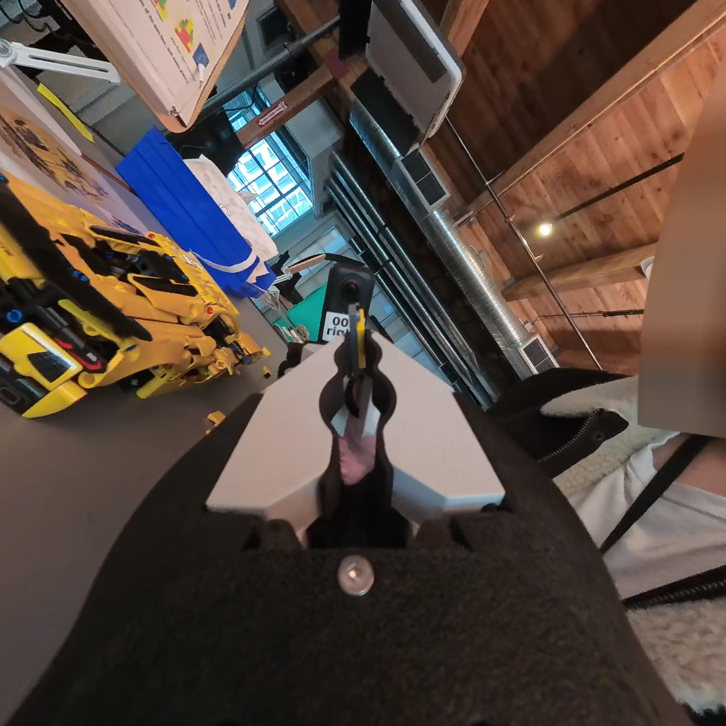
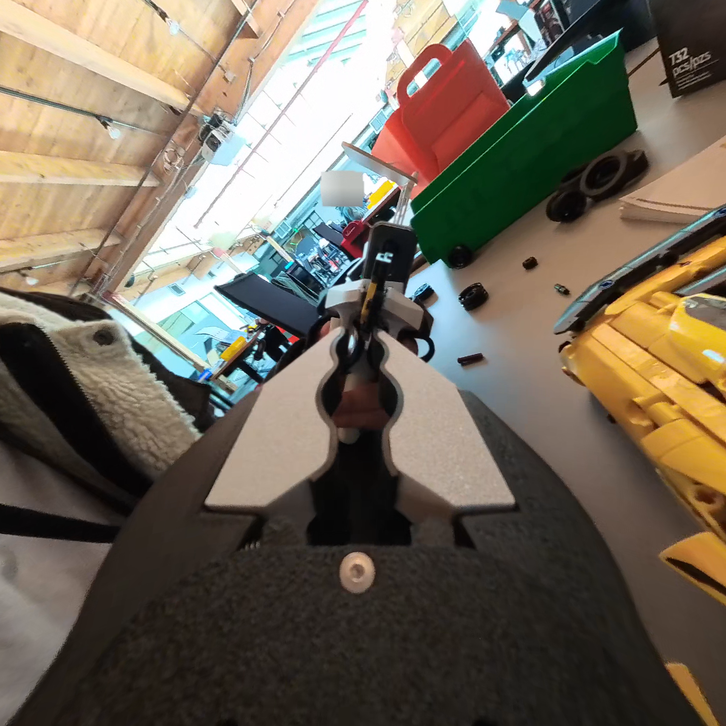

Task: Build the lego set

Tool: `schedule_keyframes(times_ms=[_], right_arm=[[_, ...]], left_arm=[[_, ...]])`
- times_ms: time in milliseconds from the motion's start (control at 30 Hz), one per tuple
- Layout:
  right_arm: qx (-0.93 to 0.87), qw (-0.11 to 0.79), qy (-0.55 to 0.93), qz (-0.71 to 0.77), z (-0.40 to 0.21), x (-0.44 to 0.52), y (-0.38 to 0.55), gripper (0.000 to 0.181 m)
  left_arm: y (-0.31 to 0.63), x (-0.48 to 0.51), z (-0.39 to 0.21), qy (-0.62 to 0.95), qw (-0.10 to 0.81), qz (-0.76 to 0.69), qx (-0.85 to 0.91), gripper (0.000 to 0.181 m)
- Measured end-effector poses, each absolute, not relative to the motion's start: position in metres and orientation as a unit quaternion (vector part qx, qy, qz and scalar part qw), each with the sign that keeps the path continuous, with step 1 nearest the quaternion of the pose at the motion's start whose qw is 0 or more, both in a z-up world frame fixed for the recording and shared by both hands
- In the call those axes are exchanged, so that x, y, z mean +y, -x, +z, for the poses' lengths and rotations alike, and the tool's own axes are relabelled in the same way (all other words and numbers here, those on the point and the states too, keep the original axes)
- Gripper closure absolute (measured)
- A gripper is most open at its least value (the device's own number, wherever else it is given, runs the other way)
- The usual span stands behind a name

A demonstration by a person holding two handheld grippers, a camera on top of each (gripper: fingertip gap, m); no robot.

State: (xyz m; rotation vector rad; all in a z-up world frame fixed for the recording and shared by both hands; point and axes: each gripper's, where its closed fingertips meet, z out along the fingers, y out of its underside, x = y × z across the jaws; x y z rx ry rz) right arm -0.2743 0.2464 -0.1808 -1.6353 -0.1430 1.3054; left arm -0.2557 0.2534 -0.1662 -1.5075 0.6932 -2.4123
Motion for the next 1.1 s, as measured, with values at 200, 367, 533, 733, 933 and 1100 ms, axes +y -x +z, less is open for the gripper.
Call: schedule_keyframes(times_ms=[200, 367, 533, 733, 933, 1100], right_arm=[[-0.086, 0.515, 0.681, 0.513, -0.177, 0.237, 0.268, 0.177], [-0.09, 0.525, 0.676, 0.509, -0.173, 0.227, 0.259, 0.177], [-0.074, 0.535, 0.662, 0.519, -0.167, 0.227, 0.247, 0.178], [-0.069, 0.527, 0.653, 0.54, -0.166, 0.225, 0.246, 0.178], [-0.062, 0.517, 0.642, 0.563, -0.164, 0.224, 0.246, 0.177], [-0.065, 0.518, 0.648, 0.556, -0.166, 0.225, 0.245, 0.178]], left_arm=[[0.255, 0.243, -0.162, 0.497, 0.101, -0.823, 0.255, 0.176], [0.254, 0.233, -0.162, 0.49, 0.089, -0.822, 0.274, 0.175], [0.251, 0.226, -0.166, 0.497, 0.094, -0.809, 0.3, 0.176], [0.25, 0.223, -0.167, 0.496, 0.084, -0.808, 0.306, 0.176], [0.25, 0.219, -0.167, 0.495, 0.077, -0.807, 0.313, 0.175], [0.249, 0.223, -0.168, 0.501, 0.105, -0.798, 0.317, 0.175]])
